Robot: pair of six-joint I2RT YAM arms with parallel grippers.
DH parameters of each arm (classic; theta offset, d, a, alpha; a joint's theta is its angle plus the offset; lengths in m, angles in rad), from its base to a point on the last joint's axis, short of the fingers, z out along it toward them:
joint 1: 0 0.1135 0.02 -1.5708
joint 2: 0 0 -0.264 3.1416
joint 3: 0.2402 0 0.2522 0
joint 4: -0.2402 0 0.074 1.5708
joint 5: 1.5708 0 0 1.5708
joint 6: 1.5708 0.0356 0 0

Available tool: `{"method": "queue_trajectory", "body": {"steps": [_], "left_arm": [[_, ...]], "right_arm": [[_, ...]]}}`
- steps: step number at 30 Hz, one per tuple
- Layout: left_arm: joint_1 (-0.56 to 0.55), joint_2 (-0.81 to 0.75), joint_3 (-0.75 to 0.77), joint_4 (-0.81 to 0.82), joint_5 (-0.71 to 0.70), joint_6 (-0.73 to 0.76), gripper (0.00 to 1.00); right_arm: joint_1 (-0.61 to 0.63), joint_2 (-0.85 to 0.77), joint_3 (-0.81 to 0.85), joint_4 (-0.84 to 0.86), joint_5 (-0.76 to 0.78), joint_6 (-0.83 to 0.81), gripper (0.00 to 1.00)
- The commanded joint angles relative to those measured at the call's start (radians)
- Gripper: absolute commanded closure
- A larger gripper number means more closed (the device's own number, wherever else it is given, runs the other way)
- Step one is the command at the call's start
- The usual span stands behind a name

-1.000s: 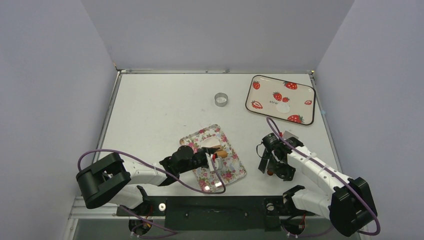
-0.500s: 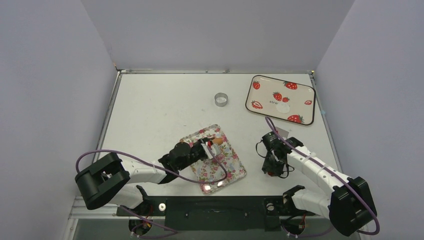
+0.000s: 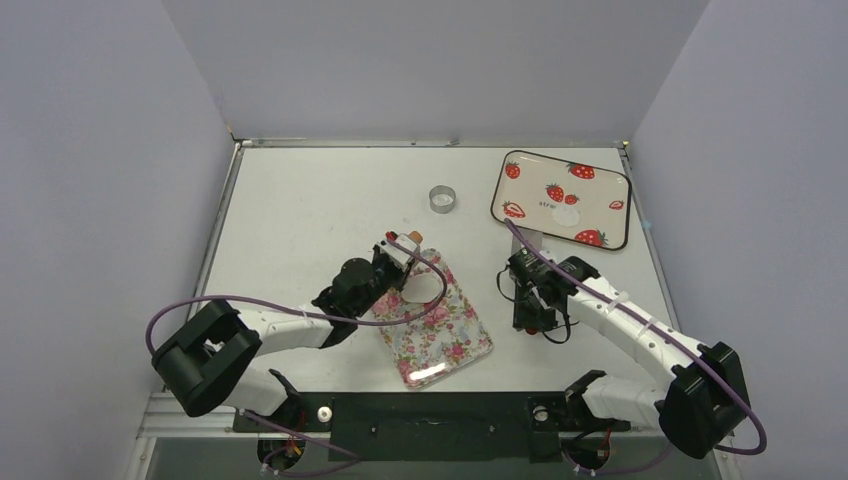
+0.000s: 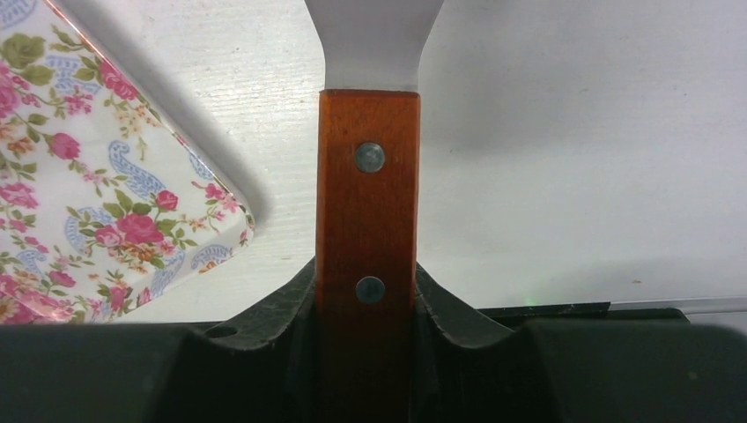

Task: Roll out the dumpling wrappers from the dough
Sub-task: Pick up the spatula from the center of the board, then place the spatula at the center of the board.

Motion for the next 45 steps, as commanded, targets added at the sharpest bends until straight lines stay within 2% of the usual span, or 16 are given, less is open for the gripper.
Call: {"method": "queue_trajectory", "body": {"steps": [1, 7, 9, 12, 26, 32, 34, 39, 44, 45], "left_arm": [[0.011, 0.063, 0.038, 0.095, 0.038, -0.126, 1.0], [-0.014, 0.104, 0.045, 0.195, 0.096, -0.043, 1.0], [-0.071, 0.098, 0.046, 0.188, 0.086, -0.025, 1.0], [-0.086, 0.13, 0.034, 0.217, 0.037, -0.008, 1.0], [0.0, 0.175, 0.038, 0.16, 0.086, 0.028, 1.0], [-0.001, 0.182, 0.018, 0.134, 0.105, -0.001, 1.0], [-0.003, 0.181, 0.015, 0.129, 0.105, -0.004, 1.0], [-0.003, 0.179, 0.012, 0.132, 0.107, 0.011, 1.0], [-0.002, 0.174, 0.0, 0.136, 0.108, 0.01, 1.0], [-0.003, 0.17, 0.0, 0.134, 0.11, 0.01, 1.0]], "right_arm": [[0.004, 0.018, 0.007, 0.061, 0.027, -0.025, 1.0], [0.002, 0.025, -0.054, 0.104, 0.007, -0.024, 1.0], [0.001, 0.026, -0.067, 0.119, 0.0, -0.023, 1.0], [0.001, 0.032, -0.079, 0.14, -0.009, -0.017, 1.0], [-0.001, 0.06, -0.15, 0.193, 0.013, -0.009, 1.0], [0.0, 0.095, -0.184, 0.226, 0.064, 0.009, 1.0], [-0.006, 0.11, -0.187, 0.242, 0.09, 0.01, 0.94], [-0.018, 0.177, -0.183, 0.305, 0.085, 0.005, 0.88], [-0.018, 0.211, -0.158, 0.312, 0.099, -0.01, 0.71], [-0.018, 0.21, -0.15, 0.31, 0.1, -0.013, 0.65]]}}
